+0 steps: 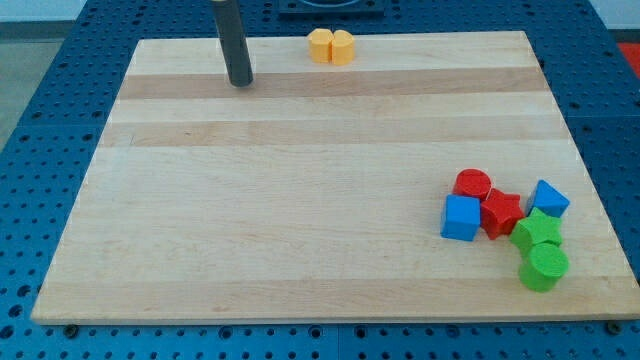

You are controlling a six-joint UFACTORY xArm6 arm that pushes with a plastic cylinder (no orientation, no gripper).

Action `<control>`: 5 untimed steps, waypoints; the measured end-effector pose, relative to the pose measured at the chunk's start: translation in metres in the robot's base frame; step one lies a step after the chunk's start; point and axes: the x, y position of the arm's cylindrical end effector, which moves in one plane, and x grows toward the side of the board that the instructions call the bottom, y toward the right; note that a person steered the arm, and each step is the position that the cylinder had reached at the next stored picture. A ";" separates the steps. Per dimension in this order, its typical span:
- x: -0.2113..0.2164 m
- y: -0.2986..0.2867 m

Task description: Place the arm to the center right of the board

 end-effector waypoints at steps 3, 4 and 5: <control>0.120 0.011; 0.121 0.034; 0.113 0.091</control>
